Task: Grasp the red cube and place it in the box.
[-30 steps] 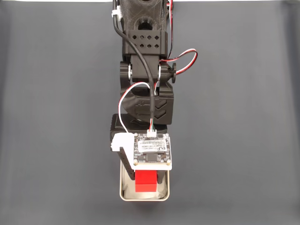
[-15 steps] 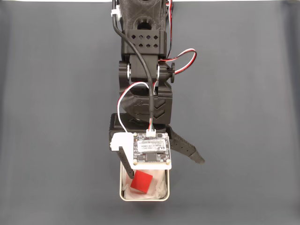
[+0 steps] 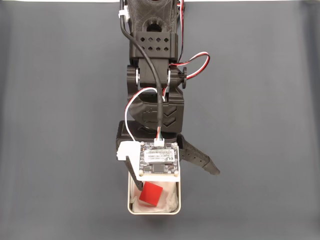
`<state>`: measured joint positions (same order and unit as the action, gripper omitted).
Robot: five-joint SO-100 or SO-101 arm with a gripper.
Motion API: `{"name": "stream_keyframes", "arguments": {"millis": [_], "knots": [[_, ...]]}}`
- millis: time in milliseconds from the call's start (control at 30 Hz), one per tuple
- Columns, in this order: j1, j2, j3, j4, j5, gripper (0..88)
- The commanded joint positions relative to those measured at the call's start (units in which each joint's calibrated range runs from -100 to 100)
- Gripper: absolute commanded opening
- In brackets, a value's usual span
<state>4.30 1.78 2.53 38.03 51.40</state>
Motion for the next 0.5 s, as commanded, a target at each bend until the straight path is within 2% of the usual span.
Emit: {"name": "stream_keyframes", "arguments": {"millis": [0,467], "knots": [[0.10,-2.82,-0.43,-0.65,-0.49,57.3],[0.17,-3.60,0.66,-1.96,-1.27,55.3]]}}
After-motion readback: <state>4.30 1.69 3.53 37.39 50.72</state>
